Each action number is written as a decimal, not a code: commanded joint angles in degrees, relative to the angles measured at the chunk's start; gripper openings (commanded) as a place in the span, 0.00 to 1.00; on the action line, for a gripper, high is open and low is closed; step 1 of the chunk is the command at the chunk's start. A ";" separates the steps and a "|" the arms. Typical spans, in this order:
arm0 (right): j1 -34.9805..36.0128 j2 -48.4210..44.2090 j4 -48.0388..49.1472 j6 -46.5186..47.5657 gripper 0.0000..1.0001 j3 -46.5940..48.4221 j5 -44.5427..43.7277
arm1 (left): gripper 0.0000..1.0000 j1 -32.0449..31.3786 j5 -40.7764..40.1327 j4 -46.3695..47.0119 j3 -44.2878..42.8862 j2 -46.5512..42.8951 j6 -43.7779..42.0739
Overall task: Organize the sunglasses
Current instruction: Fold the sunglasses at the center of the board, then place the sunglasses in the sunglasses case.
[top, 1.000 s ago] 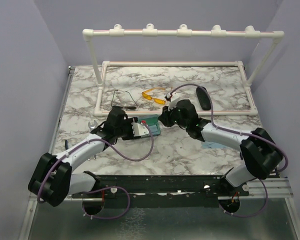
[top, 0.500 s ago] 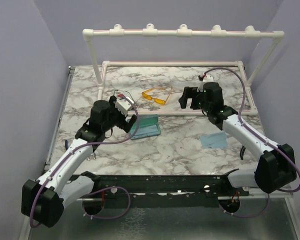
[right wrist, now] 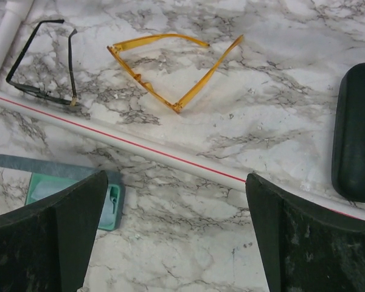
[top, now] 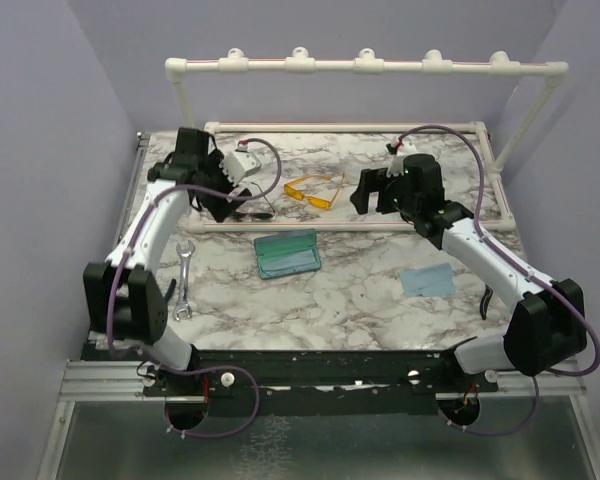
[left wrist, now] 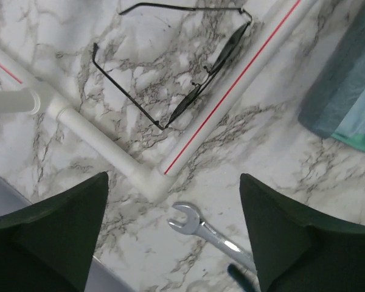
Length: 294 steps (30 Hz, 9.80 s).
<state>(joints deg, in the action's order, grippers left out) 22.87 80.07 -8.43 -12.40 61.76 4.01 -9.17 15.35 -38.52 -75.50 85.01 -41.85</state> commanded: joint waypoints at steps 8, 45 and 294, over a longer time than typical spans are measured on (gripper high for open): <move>0.15 -3.79 3.83 2.65 1.00 -6.97 6.88 | 0.80 1.53 3.15 -27.80 -25.04 26.27 -36.07; 0.15 -2.16 3.97 2.70 1.00 -8.00 8.76 | 0.00 -1.11 2.66 -14.79 -21.14 30.49 -34.91; 11.06 35.49 -14.56 41.40 0.12 15.63 51.34 | 0.53 -15.18 16.67 11.01 23.38 -6.61 -7.99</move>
<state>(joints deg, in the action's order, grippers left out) 34.37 112.81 -19.66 26.65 74.26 53.39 -25.04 28.53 -29.63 -52.12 77.28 -48.66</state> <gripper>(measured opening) 0.238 0.537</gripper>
